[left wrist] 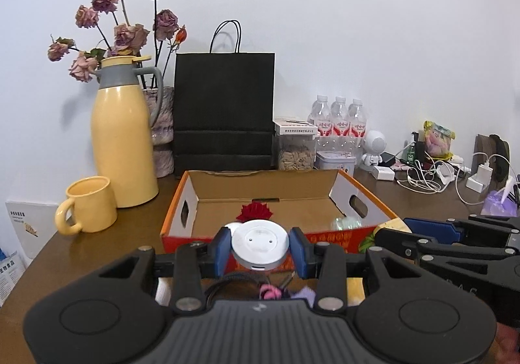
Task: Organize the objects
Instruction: 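Carry the disc and block into the cardboard box and open both tools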
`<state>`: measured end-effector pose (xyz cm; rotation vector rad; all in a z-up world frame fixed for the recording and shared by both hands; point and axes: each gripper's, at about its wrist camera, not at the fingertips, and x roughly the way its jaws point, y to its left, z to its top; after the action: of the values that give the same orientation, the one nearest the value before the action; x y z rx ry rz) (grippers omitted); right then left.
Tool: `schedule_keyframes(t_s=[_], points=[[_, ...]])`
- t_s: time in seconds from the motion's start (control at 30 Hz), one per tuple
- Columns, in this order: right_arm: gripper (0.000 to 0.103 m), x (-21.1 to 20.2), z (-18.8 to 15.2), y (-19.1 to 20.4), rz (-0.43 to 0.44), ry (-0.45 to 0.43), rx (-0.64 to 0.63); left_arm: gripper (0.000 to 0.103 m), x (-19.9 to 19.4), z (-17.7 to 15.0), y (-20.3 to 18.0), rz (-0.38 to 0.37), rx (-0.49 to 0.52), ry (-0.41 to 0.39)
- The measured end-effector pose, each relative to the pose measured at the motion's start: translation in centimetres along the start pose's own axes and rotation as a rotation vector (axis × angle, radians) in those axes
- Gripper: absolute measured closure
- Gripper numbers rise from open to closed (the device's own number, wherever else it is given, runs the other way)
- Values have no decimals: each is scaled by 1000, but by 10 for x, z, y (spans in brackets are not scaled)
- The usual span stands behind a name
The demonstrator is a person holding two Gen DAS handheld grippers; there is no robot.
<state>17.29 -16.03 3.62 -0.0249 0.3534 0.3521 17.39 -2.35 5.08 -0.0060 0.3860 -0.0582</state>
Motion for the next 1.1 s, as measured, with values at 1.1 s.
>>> schedule_keyframes(t_s=[1.1], points=[[72,174,50,-36,18,145,24,65,161,59,38,118,-54,83]])
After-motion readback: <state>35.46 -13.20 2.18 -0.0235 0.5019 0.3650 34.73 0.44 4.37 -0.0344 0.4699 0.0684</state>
